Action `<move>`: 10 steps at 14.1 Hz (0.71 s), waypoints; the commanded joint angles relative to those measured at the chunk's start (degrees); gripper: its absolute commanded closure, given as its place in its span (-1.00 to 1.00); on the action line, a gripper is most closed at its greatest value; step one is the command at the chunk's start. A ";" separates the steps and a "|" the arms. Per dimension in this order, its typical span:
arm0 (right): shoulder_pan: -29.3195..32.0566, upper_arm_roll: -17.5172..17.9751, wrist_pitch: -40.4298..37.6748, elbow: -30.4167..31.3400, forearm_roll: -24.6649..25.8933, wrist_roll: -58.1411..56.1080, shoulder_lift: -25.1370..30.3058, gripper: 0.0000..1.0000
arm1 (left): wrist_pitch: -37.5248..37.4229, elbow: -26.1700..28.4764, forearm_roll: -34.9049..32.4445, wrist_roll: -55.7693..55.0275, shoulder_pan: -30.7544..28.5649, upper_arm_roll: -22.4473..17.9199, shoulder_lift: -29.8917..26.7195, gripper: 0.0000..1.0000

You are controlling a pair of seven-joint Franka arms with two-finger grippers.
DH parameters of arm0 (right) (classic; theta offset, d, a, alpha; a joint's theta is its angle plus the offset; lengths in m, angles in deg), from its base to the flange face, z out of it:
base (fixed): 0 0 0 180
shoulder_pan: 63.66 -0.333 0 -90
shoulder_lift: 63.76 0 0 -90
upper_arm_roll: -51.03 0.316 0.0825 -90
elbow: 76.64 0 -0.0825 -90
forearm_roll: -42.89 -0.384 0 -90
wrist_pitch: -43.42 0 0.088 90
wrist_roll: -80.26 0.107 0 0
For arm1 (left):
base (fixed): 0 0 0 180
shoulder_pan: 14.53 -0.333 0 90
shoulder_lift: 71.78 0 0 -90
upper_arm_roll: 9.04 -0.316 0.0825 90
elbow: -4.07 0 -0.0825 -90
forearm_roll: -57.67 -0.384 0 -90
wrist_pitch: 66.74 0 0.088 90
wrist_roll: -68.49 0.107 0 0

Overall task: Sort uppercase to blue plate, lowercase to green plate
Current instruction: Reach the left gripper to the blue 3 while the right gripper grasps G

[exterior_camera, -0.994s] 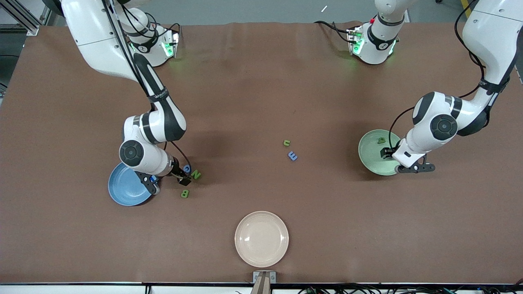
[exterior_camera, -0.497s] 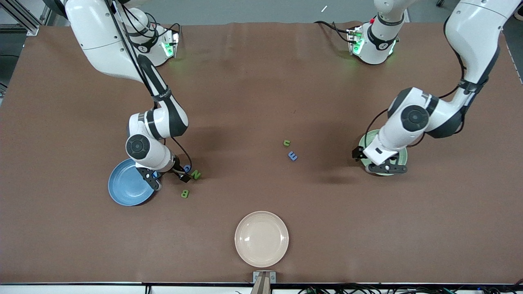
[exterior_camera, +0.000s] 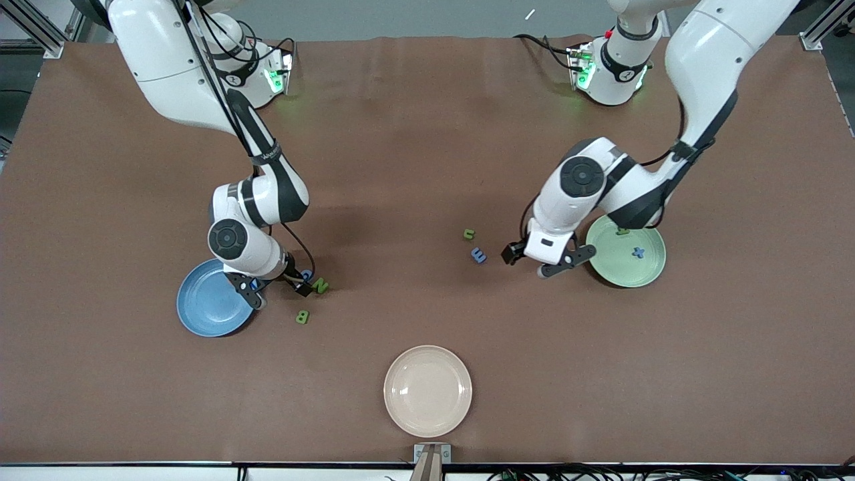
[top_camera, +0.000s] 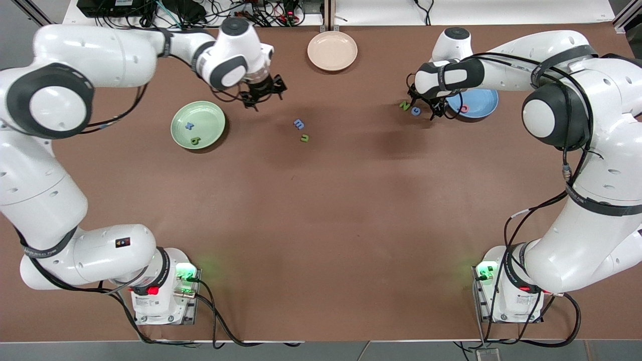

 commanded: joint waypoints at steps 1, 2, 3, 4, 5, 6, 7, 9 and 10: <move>-1.29 -0.36 0.73 2.43 -0.04 1.33 2.03 -1.00 | -1.06 -7.35 -0.86 -9.71 5.94 -2.07 6.03 -0.99; -1.64 -0.28 0.81 2.35 -0.04 1.77 2.03 -0.99 | -1.06 -8.94 -0.77 -11.65 9.54 -5.56 6.30 -0.99; -1.82 -0.36 0.81 2.35 -0.04 1.78 2.03 -0.97 | -1.06 -10.43 -0.16 -12.97 13.75 -8.82 6.57 -0.99; -1.82 -0.37 0.90 2.35 0.05 1.78 2.03 -0.94 | -1.06 -11.67 0.10 -13.94 17.45 -12.16 7.26 -0.99; -1.64 -0.37 0.82 2.35 0.05 1.69 1.94 -0.94 | -1.06 -12.37 0.11 -14.13 19.83 -14.11 7.97 -0.99; -1.47 -0.37 0.81 2.35 0.05 1.51 1.94 -0.91 | -1.06 -12.82 0.19 -14.22 20.90 -14.65 8.50 -0.99; -1.38 -0.37 0.90 2.35 0.05 1.51 1.94 -0.86 | -1.06 -12.82 0.19 -14.22 20.91 -14.65 9.20 -0.99; -1.29 -0.37 0.90 2.35 0.05 1.60 1.94 -0.64 | -0.97 -13.00 0.28 -14.22 21.00 -14.65 9.90 -0.99; -1.29 -0.37 0.90 2.35 -0.04 1.69 1.94 -0.50 | -0.97 -13.26 0.72 -14.22 21.17 -14.65 10.17 -0.98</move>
